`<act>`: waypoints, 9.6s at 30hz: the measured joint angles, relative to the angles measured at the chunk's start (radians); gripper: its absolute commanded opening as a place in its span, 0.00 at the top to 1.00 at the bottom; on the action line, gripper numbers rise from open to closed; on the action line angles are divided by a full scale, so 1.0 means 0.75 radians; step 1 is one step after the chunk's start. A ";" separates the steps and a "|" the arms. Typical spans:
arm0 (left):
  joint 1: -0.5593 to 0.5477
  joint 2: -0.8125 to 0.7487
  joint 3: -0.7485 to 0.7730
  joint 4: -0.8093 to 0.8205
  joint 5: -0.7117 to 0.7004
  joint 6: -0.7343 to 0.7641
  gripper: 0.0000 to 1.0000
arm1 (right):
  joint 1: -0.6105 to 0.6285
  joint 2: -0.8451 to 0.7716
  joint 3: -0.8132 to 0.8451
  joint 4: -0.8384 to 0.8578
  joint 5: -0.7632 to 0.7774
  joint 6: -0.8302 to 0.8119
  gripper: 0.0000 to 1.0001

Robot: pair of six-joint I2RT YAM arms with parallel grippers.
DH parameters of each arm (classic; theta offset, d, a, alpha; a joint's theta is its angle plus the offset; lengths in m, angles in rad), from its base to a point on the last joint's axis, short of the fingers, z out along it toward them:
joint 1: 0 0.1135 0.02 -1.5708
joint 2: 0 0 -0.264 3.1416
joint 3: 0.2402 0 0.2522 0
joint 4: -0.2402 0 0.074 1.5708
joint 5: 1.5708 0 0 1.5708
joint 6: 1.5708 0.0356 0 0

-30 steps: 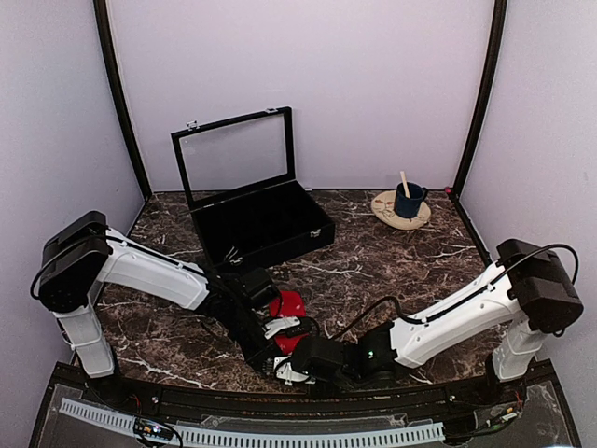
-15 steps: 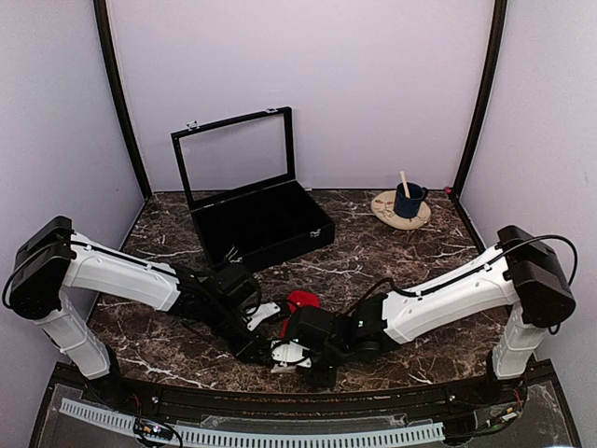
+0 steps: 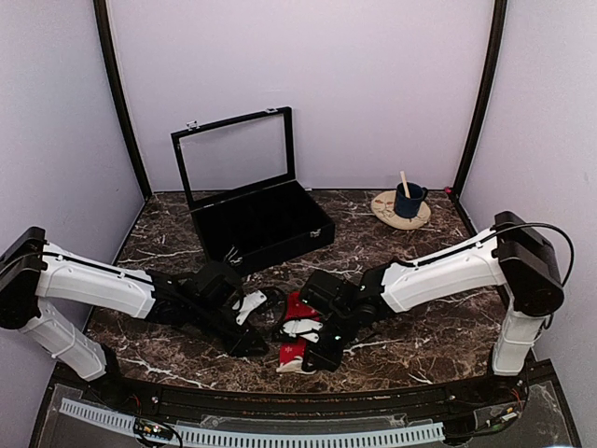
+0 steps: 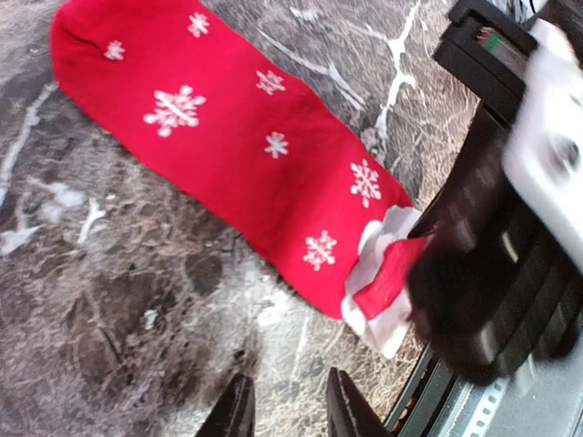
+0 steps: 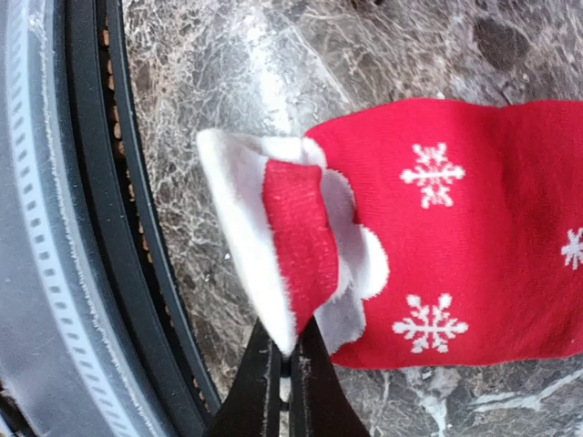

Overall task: Roll the socks
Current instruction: Roll the sock at the center of the board.

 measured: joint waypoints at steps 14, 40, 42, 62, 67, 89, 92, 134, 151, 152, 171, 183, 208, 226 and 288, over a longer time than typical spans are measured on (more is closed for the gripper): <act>-0.081 -0.192 -0.120 0.128 -0.126 -0.023 0.64 | -0.148 0.098 0.053 -0.089 -0.359 0.055 1.00; -0.460 -0.005 0.024 0.115 -0.422 0.379 0.60 | -0.223 0.216 0.120 -0.144 -0.630 0.170 1.00; -0.495 0.020 0.035 0.112 -0.474 0.427 0.60 | -0.224 0.217 0.120 -0.150 -0.640 0.174 1.00; -0.598 0.154 0.053 0.208 -0.804 0.796 0.62 | -0.233 0.234 0.132 -0.168 -0.696 0.189 1.00; -0.604 0.157 0.053 0.228 -0.801 0.836 0.62 | -0.233 0.245 0.136 -0.171 -0.709 0.190 1.00; -0.622 0.256 0.053 0.280 -0.801 0.875 0.59 | -0.238 0.256 0.137 -0.188 -0.757 0.204 1.00; -0.622 0.271 0.053 0.312 -0.832 0.877 0.59 | -0.240 0.256 0.137 -0.190 -0.761 0.204 1.00; -0.591 0.318 0.192 0.101 -0.694 0.702 1.00 | -0.273 0.137 -0.044 -0.085 -0.680 0.315 0.66; -0.417 0.382 0.417 -0.195 -0.312 0.656 1.00 | -0.303 -0.187 -0.322 0.144 -0.359 0.464 0.63; -0.401 0.396 0.444 -0.222 -0.278 0.655 1.00 | -0.303 -0.211 -0.335 0.153 -0.331 0.468 0.63; -0.144 0.625 0.697 -0.525 0.324 0.611 1.00 | -0.160 -0.571 -0.642 0.342 0.262 0.504 0.66; -0.068 0.753 0.797 -0.631 0.563 0.609 1.00 | 0.124 -0.726 -0.712 0.352 0.578 0.568 0.71; -0.027 0.899 0.907 -0.788 0.772 0.636 1.00 | 0.619 -0.446 -0.463 0.242 1.046 0.328 0.56; -0.013 0.935 0.929 -0.829 0.824 0.671 1.00 | 0.557 -0.287 -0.366 0.274 1.089 -0.051 0.50; 0.079 0.713 0.620 -0.463 0.766 0.372 0.65 | 0.347 -0.211 -0.352 0.302 0.747 -0.078 1.00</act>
